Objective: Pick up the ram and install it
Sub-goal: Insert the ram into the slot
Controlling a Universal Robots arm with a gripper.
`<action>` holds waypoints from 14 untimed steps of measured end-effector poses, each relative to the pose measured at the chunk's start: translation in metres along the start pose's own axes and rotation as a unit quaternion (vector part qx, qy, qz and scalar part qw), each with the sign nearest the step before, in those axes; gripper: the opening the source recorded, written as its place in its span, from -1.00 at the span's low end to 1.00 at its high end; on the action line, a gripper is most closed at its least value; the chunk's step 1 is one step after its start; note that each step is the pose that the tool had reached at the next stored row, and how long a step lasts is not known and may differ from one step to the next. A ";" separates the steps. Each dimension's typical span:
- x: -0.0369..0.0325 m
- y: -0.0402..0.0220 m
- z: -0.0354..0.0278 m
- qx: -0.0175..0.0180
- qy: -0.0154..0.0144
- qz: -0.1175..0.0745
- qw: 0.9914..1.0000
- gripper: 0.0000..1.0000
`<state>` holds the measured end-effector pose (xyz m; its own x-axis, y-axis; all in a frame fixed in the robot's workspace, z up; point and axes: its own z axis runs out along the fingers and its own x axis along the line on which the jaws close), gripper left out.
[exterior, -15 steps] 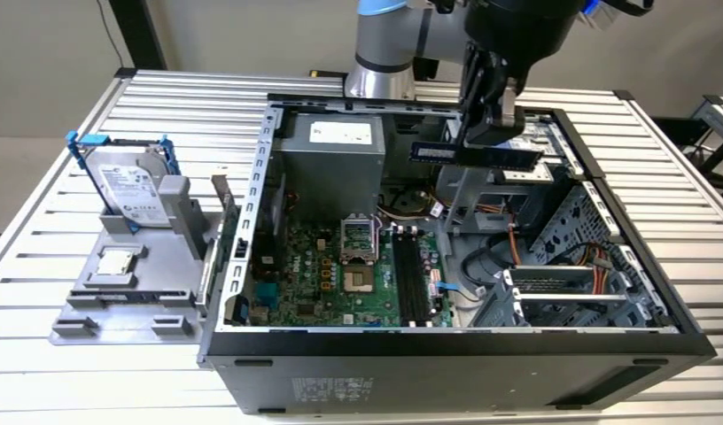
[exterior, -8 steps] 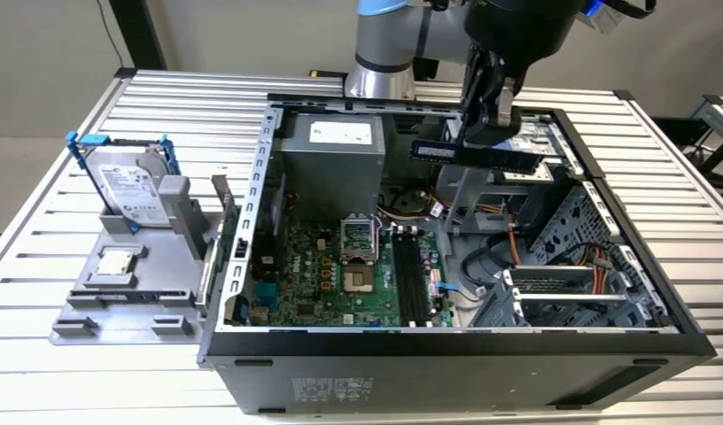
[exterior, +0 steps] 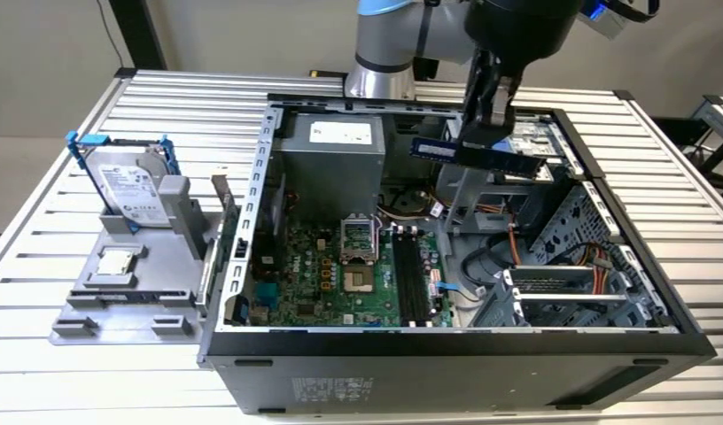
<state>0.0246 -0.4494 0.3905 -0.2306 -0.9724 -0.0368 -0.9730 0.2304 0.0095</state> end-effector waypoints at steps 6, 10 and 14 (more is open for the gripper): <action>0.0000 0.0000 -0.0001 0.001 0.000 0.038 0.999 -1.00; 0.0000 0.0000 0.0000 0.002 -0.001 0.061 0.998 -1.00; 0.0000 0.0000 0.0000 0.003 -0.001 0.085 0.996 -1.00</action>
<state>0.0246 -0.4494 0.3905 -0.3926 -0.9190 -0.0367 -0.9197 0.3925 0.0095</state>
